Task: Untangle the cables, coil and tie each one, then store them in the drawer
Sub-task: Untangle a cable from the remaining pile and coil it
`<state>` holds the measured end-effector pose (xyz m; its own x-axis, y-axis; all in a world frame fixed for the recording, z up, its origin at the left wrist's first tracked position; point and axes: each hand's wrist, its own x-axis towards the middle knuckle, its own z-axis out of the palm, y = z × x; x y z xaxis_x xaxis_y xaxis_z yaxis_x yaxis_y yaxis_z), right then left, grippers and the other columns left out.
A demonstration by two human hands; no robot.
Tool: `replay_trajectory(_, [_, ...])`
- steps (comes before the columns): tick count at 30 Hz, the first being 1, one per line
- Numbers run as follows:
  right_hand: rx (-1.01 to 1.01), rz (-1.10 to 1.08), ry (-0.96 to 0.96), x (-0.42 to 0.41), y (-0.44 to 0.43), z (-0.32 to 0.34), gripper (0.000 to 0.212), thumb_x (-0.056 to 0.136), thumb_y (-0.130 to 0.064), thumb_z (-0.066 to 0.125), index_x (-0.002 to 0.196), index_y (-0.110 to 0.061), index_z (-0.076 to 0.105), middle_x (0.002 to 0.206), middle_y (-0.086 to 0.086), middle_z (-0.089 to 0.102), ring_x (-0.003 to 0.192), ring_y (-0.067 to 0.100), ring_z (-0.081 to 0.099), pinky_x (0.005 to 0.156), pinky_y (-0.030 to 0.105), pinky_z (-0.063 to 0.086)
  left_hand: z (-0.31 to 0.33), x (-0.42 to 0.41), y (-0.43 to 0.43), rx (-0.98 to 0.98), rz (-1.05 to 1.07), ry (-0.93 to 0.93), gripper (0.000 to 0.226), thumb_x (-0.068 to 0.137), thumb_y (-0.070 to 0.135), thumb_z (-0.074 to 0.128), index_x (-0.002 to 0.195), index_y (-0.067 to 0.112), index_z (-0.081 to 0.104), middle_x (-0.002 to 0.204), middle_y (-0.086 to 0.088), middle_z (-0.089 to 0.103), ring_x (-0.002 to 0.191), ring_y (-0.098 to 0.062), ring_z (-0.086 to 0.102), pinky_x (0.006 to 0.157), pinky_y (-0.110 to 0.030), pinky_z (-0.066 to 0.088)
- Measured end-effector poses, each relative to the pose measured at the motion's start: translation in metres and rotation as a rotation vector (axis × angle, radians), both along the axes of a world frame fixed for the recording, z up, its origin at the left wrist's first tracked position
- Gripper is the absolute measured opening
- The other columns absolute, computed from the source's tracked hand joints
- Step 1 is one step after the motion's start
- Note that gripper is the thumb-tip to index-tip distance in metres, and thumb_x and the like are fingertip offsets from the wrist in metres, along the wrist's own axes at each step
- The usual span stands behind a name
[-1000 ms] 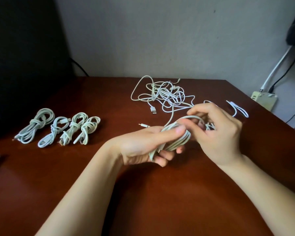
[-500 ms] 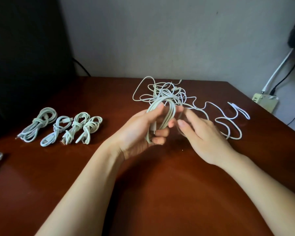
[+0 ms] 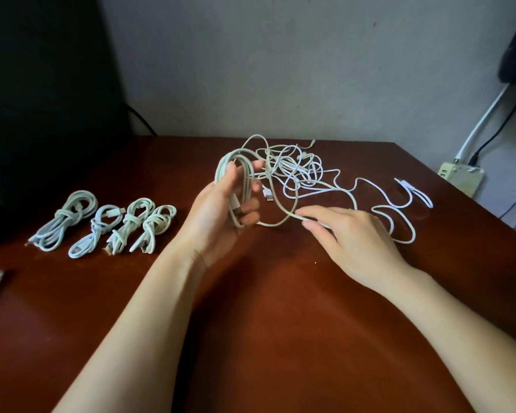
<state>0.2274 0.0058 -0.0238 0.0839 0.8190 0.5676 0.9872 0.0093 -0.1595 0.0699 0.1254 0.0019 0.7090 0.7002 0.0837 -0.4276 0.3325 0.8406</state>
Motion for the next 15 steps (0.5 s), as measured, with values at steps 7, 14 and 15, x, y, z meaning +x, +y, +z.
replay_trajectory(7, [0.109,0.115,-0.008,-0.006,-0.001,0.000,0.026,0.091,-0.029,0.050,0.096,-0.019,0.074,0.071,-0.003,0.067,0.058,0.020,0.063,0.052,0.035,0.054,-0.006,0.001,0.007,-0.118,0.127,0.049,0.036,0.102,0.033,0.033,0.110,0.006,0.055,0.071,-0.001,0.048,0.044,-0.005,0.031,0.039,-0.016,0.028])
replay_trajectory(14, [0.148,0.187,-0.061,-0.012,-0.002,-0.003,0.013,0.080,-0.029,0.068,0.084,-0.021,0.077,0.056,-0.013,0.058,0.054,0.009,0.043,0.060,0.027,0.053,-0.005,0.001,0.002,-0.115,0.050,0.174,0.033,0.102,0.031,0.034,0.110,0.007,0.056,0.086,-0.010,0.066,0.044,-0.007,0.034,0.039,-0.016,0.028])
replay_trajectory(15, [0.150,0.202,-0.065,-0.012,-0.002,-0.003,0.012,0.080,-0.030,0.069,0.083,-0.021,0.077,0.054,-0.014,0.053,0.057,0.008,0.037,0.061,0.029,0.054,-0.005,0.001,0.001,-0.106,0.031,0.195,0.035,0.102,0.031,0.033,0.116,0.006,0.054,0.092,-0.013,0.068,0.044,-0.007,0.033,0.040,-0.016,0.027])
